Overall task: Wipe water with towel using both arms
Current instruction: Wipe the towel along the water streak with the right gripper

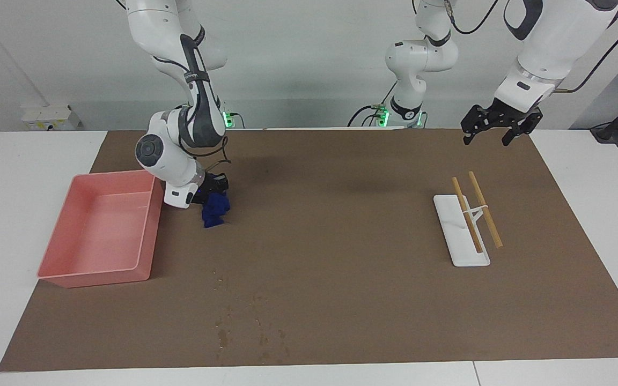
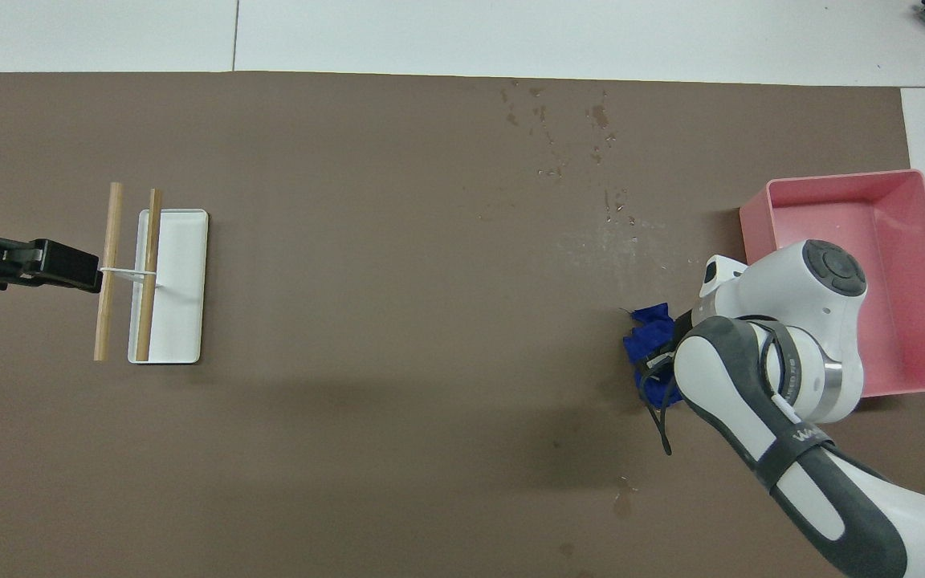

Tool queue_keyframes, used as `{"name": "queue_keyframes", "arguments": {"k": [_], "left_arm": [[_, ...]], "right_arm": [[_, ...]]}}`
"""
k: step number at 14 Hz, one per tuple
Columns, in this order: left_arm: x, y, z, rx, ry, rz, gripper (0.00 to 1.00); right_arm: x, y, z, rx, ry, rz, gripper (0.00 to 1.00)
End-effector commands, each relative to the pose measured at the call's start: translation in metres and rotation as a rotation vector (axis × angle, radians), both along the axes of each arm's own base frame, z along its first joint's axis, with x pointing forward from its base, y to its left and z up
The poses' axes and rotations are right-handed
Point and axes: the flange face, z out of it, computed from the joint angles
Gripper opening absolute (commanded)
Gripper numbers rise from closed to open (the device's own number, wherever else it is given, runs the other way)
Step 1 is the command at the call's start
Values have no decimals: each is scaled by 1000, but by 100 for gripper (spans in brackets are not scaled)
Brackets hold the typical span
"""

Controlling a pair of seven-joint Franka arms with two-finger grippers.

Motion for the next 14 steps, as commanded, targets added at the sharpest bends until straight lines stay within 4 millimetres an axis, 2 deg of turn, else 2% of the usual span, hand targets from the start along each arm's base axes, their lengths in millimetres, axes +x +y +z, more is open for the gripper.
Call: {"name": "queue_keyframes", "arguments": {"k": [1,5,11,14], "left_arm": [[-2,0,3,1,-5,-3,100],[-2,6,2,0,2,7,100],[-2,5,2,0,2,6,100],[-2,5,3,2,1,6,100]], "right_arm": [[-11,-4,0,-21,25,1,0],[-17,-4,9,-5,80,-4,0],[-21,12,8,-29,84,-30,0],[-37,12,1,-29,116,-17,0]]}}
